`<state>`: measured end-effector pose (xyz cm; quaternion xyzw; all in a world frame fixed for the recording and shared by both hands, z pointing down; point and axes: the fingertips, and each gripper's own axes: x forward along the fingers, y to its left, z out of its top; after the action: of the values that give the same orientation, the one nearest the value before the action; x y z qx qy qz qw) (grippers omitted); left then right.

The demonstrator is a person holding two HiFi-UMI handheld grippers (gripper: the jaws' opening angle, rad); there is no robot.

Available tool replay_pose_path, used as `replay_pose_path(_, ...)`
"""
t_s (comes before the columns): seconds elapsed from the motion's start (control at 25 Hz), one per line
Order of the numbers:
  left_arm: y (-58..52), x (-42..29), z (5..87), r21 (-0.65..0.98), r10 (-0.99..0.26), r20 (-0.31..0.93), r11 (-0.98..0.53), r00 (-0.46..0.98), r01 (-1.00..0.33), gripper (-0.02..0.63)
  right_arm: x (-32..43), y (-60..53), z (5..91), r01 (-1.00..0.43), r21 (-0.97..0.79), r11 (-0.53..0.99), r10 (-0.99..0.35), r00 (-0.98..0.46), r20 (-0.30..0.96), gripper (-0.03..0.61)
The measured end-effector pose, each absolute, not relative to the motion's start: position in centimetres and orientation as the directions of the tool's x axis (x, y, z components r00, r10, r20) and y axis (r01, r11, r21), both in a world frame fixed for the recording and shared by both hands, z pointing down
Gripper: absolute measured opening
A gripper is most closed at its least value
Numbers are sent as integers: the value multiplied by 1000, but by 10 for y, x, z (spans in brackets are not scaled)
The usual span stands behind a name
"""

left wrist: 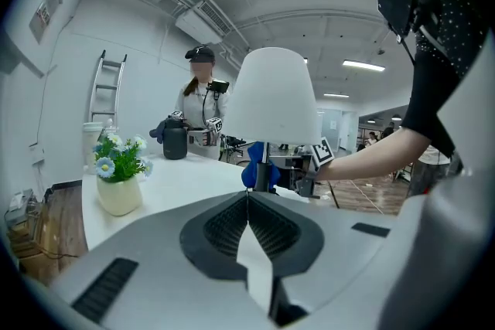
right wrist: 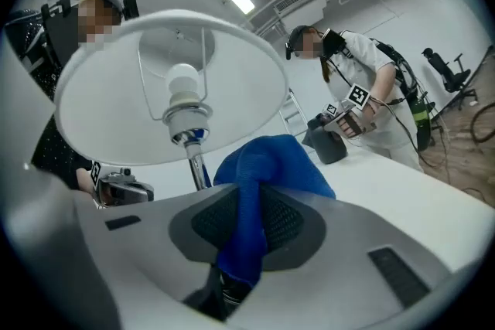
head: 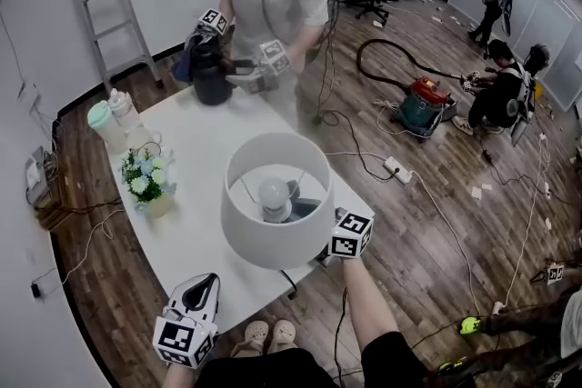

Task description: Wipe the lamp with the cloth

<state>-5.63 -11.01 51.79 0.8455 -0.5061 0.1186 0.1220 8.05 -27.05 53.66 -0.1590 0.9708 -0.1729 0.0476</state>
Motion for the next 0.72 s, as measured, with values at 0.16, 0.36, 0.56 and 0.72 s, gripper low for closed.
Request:
replay_pose_path(0.16,-115,-51,520,94,-821,322,-467,471,-879,12,74,-279,567,-352,-335,874,-340,-936,93,75)
replay_pose_path(0.36,-117,-45,523,102,-809,326,-485,490,-869,11,74,-293,583,-452,-339,825,-401,-891,212,75)
replay_pose_path(0.56,-121,-43,519,99,-807,310,-498,502,-861,12,101,-296,577,-551,-389,739,-542,-828,143,75)
replay_pose_path(0.72,-123,-43,518,104,-807,298,-504,510,-858,12,145,-275,561,-668,-354,654,-672,-729,134,75)
